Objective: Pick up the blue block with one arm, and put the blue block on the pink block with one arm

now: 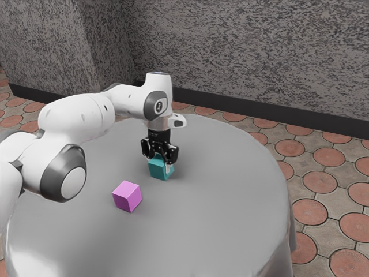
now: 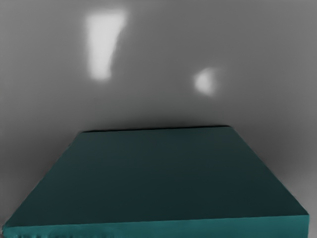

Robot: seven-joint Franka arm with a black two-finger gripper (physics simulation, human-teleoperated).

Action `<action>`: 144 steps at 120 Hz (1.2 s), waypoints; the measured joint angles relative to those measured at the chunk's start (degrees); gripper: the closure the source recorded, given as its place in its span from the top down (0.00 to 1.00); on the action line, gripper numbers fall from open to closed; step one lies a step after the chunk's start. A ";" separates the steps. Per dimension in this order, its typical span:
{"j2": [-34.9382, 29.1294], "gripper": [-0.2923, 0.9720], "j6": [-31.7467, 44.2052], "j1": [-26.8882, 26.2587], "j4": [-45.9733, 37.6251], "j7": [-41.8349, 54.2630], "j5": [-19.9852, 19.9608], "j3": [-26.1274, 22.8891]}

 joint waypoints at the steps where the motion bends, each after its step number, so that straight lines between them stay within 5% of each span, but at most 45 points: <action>1: 0.00 0.55 0.01 0.00 -0.01 0.00 -0.02 0.02; 36: -3.21 0.51 0.46 0.00 -2.52 -0.18 0.28 0.27; 88: -28.34 0.51 4.87 -1.29 -31.70 -1.73 6.22 -0.29; 144: -41.82 0.51 5.86 -1.87 -46.06 -6.76 11.97 -3.67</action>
